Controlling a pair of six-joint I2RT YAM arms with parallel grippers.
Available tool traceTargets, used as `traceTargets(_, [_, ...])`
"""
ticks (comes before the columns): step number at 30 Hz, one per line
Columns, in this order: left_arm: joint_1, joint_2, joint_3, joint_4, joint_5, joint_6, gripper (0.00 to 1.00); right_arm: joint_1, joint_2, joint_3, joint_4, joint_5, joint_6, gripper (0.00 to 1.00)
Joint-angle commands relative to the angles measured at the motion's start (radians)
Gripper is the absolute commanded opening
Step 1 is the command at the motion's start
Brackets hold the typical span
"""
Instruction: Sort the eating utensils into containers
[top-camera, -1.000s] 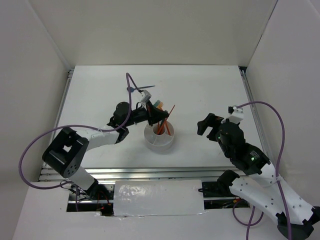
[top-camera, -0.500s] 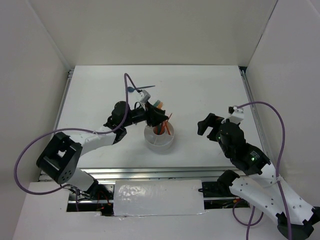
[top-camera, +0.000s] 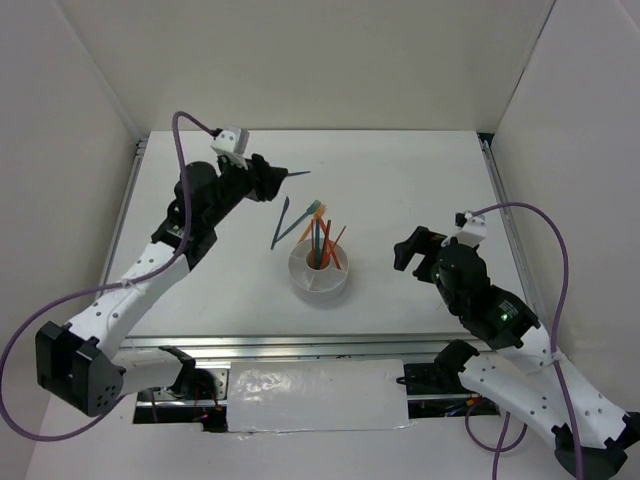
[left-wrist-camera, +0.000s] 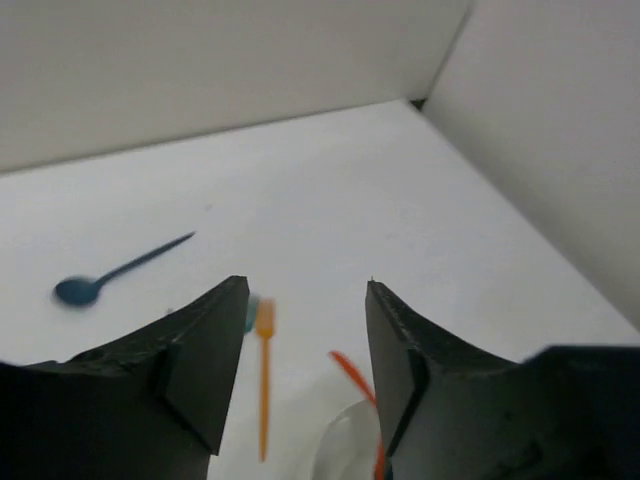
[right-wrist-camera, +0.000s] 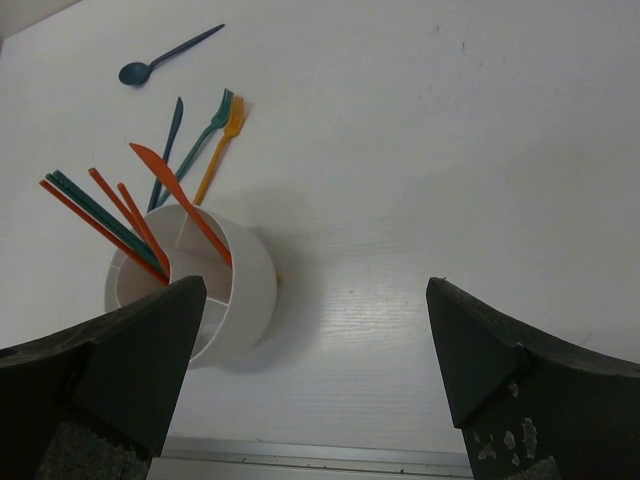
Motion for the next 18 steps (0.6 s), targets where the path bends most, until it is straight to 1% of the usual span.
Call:
traceTargets(1, [0.108,0.081,0.033,-0.231,-0.089,-0.049,0.65,0.009,0.009,0.026,0.009,0.004,-0.001,1.00])
traceTargets(2, [0.153,0.109,0.053,-0.274,-0.079,-0.065,0.65,0.011,0.009,0.029,0.009,0.004,-0.001,1.00])
traceTargets(3, [0.174,0.185,0.075,-0.314,-0.056,-0.074,0.67,0.009,0.009,0.029,0.008,0.004,-0.001,1.00])
traceTargets(4, [0.190,0.231,0.140,-0.360,-0.050,-0.082,0.67,0.011,0.009,0.030,0.008,0.004,-0.006,1.00])
traceTargets(5, [0.210,0.277,0.174,-0.443,-0.051,-0.082,0.66,0.011,0.010,0.036,0.006,0.006,-0.004,1.00])
traceTargets(6, [0.213,0.366,0.205,-0.477,-0.057,-0.079,0.65,0.011,0.009,0.038,0.005,0.006,-0.007,1.00])
traceTargets(7, [0.213,0.414,0.267,-0.511,-0.099,-0.074,0.64,0.011,0.012,0.041,0.000,0.006,-0.006,1.00])
traceTargets(8, [0.208,0.451,0.292,-0.550,-0.107,-0.072,0.63,0.011,0.012,0.046,-0.002,0.007,-0.009,1.00])
traceTargets(9, [0.202,0.524,0.347,-0.578,-0.105,-0.063,0.62,0.011,0.013,0.049,-0.003,0.012,-0.007,1.00])
traceTargets(10, [0.181,0.560,0.369,-0.600,-0.172,-0.059,0.63,0.009,0.016,0.050,-0.009,0.013,-0.007,1.00])
traceTargets(11, [0.170,0.612,0.387,-0.623,-0.194,-0.053,0.63,0.011,0.016,0.055,-0.009,0.010,-0.009,1.00])
traceTargets(12, [0.159,0.635,0.424,-0.635,-0.215,-0.051,0.64,0.009,0.016,0.056,-0.012,0.016,-0.010,1.00])
traceTargets(16, [0.122,0.716,0.467,-0.644,-0.280,-0.048,0.69,0.014,0.030,0.069,-0.015,0.019,-0.010,1.00])
traceTargets(18, [0.119,0.776,0.506,-0.667,-0.281,-0.048,0.71,0.014,0.035,0.070,-0.014,0.016,-0.012,1.00])
